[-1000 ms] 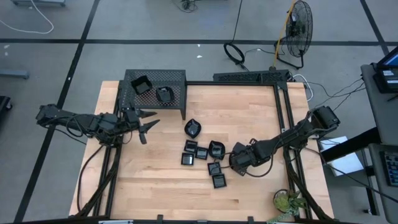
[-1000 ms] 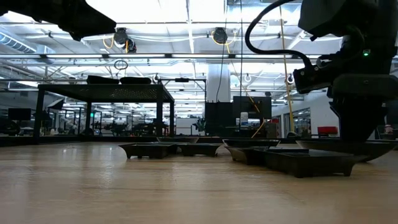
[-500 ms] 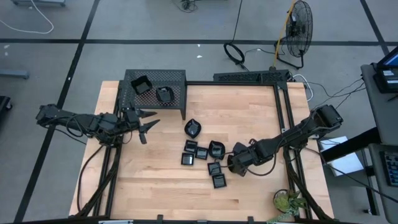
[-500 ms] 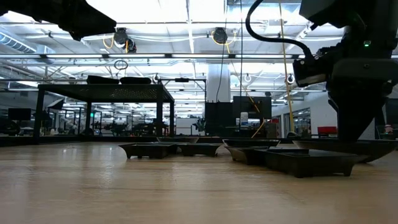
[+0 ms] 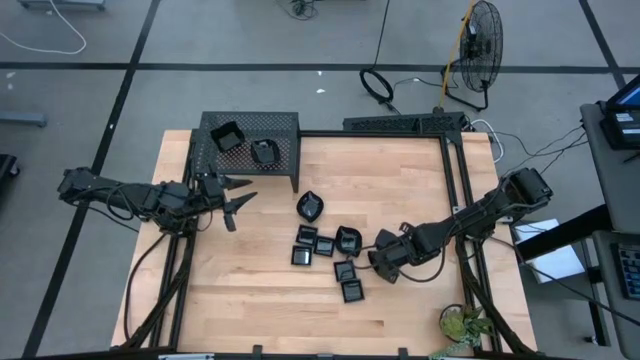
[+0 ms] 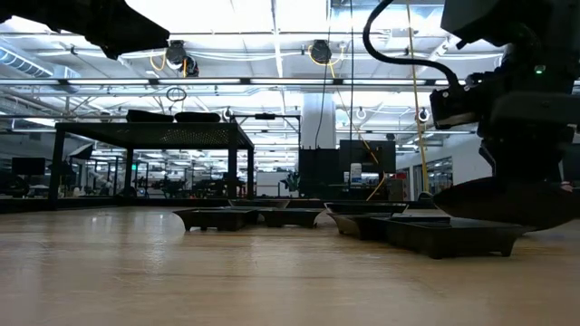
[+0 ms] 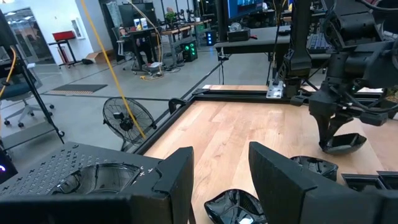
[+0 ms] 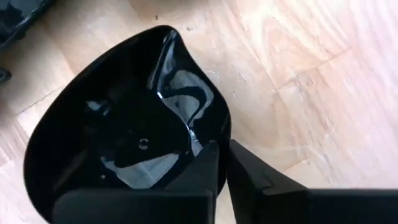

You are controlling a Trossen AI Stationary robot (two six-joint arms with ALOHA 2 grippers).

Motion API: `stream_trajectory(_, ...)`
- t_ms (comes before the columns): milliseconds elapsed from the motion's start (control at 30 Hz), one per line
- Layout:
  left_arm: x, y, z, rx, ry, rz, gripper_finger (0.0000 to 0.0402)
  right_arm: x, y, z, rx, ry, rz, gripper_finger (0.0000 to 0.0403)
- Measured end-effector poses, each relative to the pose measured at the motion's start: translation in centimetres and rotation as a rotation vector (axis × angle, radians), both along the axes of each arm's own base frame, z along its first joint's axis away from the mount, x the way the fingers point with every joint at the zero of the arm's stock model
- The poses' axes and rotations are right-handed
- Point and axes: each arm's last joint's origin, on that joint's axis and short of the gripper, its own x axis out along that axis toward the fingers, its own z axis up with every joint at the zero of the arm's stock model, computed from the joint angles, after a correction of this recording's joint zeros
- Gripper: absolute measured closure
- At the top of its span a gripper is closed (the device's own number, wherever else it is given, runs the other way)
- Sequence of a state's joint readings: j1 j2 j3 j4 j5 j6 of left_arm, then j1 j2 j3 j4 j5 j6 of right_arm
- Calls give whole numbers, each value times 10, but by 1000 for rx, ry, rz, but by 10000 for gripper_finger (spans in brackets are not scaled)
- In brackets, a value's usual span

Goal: Pick & Place Mini shaped plates
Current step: Stack the leaf shaped plate on top of the leaf shaped plate on the shelf

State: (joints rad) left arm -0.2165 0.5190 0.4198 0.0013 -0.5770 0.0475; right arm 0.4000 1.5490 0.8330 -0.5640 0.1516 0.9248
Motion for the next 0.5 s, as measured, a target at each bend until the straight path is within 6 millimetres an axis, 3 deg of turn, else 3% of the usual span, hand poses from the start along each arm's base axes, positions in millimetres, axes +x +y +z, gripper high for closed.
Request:
stream_trajectory(233,0,0,0,0,0,0,243,6,3,8,11,-99,103,402)
stream_trajectory(500,1,0,-1,-1,11,-1,243,3,1,34,12,-242,141,402)
